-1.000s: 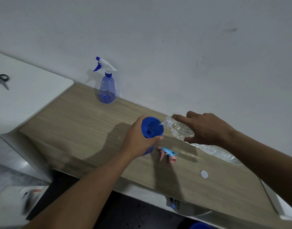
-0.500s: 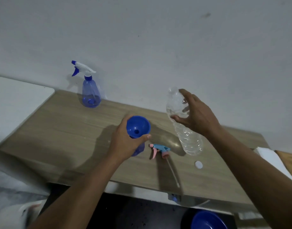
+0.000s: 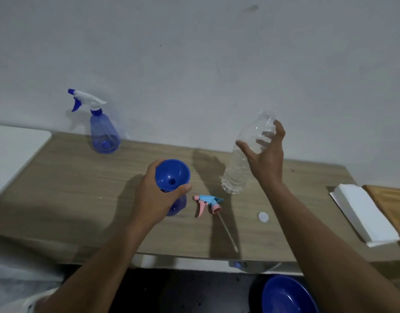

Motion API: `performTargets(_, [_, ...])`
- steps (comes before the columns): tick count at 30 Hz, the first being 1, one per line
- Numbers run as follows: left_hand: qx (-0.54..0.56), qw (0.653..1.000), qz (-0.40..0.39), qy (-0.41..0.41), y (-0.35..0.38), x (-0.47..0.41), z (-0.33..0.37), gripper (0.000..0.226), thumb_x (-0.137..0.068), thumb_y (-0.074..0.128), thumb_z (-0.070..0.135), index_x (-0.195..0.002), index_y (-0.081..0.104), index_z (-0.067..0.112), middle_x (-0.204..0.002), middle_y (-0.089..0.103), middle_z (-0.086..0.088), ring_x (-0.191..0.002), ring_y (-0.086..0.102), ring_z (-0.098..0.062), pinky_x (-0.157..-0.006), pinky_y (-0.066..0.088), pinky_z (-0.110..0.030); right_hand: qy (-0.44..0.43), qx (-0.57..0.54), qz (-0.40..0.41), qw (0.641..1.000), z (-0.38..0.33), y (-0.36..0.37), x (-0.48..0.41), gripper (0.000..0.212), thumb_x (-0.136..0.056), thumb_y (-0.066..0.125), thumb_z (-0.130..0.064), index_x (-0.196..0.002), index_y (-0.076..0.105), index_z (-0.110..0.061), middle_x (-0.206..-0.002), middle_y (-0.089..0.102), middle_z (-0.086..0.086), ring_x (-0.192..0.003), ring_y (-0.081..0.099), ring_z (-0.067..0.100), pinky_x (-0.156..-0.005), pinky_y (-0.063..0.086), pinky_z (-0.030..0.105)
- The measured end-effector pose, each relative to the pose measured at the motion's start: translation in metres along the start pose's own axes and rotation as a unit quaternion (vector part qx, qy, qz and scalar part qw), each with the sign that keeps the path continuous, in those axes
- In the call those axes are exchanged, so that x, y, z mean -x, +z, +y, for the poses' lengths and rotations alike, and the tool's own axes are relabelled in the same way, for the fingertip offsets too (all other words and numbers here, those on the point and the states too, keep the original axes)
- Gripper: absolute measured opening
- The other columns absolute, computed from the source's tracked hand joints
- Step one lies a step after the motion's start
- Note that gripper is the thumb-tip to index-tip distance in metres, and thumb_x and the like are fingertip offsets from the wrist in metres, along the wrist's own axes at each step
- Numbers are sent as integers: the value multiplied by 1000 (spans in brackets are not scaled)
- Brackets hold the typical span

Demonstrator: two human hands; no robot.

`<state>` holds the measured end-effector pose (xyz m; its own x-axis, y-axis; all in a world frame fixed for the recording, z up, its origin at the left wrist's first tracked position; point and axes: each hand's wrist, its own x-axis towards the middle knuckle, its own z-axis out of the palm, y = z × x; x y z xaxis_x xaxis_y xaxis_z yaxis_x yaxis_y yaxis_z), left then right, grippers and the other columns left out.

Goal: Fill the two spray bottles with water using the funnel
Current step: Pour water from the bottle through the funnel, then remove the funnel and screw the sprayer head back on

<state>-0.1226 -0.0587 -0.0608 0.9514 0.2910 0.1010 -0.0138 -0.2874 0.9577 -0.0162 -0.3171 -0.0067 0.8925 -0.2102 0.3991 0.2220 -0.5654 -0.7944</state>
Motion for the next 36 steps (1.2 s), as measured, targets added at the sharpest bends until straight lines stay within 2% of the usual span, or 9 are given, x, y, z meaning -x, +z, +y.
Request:
performTargets(7, [-11, 1000, -8, -2, -1, 1, 5, 86, -63, 92, 43, -135, 47, 34, -117, 62, 16, -106, 61, -6, -91, 54, -35, 4, 59, -40, 997, -16, -12, 3, 118, -79, 81, -51, -158, -6, -42, -155, 42, 7, -131, 52, 19, -103, 43, 35])
performTargets(11, [-13, 1000, -19, -4, -2, 3, 9, 93, -67, 88, 43, -146, 39, 32, -127, 56, 12, -111, 56, -10, -89, 47, -28, 3, 79, -33, 996, -22, -21, 9, 124, -80, 81, -50, -157, -16, -36, -166, 27, 2, -147, 35, 23, -110, 36, 35])
performTargets(15, [12, 999, -28, -16, 0, 8, 10, 112, -67, 89, 38, -157, 23, 30, -113, 48, 36, -109, 54, -5, -93, 44, -26, -10, 79, 24, 997, -32, -23, 32, 110, -85, 79, -40, -160, 1, -24, -165, 20, 4, -150, 25, 21, -111, 32, 29])
performTargets(19, [49, 998, -28, -35, 1, 12, 1, 132, -52, 93, 41, -158, 13, 36, -110, 46, 44, -119, 53, -5, -97, 47, -31, -93, 103, 109, 984, -52, -7, 69, 70, -87, 70, -21, -145, 33, -11, -139, 40, 14, -129, 38, 27, -103, 44, 43])
performTargets(21, [43, 998, -21, -44, 2, 13, -7, 133, -54, 96, 31, -158, 13, 32, -119, 45, 34, -117, 53, -5, -95, 49, -29, -145, 90, 47, 984, -62, 7, 84, 64, -88, 70, -21, -142, 38, -9, -135, 44, 12, -124, 44, 25, -103, 44, 42])
performTargets(24, [75, 995, -30, -59, 4, 11, -25, 118, -52, 99, 21, -150, 34, 25, -128, 58, 12, -108, 64, -3, -82, 56, -24, -137, 97, -174, 970, -83, 31, 99, 78, -89, 69, -45, -151, 31, -19, -144, 41, 4, -130, 44, 19, -104, 43, 34])
performTargets(27, [98, 988, -45, -113, 8, 8, -43, 85, -48, 91, 23, -125, 58, 17, -116, 69, -2, -109, 68, -22, -84, 58, -37, -143, 178, -317, 921, -93, 58, 95, 100, -81, 64, -72, -158, 22, -24, -158, 31, 3, -144, 33, 23, -114, 35, 39])
performTargets(32, [-24, 992, -43, -113, 9, -1, -52, 42, -70, 87, 20, -103, 62, 28, -96, 69, 9, -95, 68, -18, -85, 56, -38, -154, 279, -388, 865, -105, 83, 78, 96, -81, 63, -73, -157, 28, -25, -152, 44, 4, -136, 45, 29, -105, 40, 40])
performTargets(36, [-50, 992, -52, -104, 7, -5, -55, 29, -75, 85, 22, -91, 64, 31, -94, 71, 5, -89, 66, -16, -85, 55, -36, -132, 264, -425, 856, -111, 83, 65, 92, -81, 70, -64, -156, 30, -27, -147, 48, 2, -129, 52, 27, -95, 44, 36])
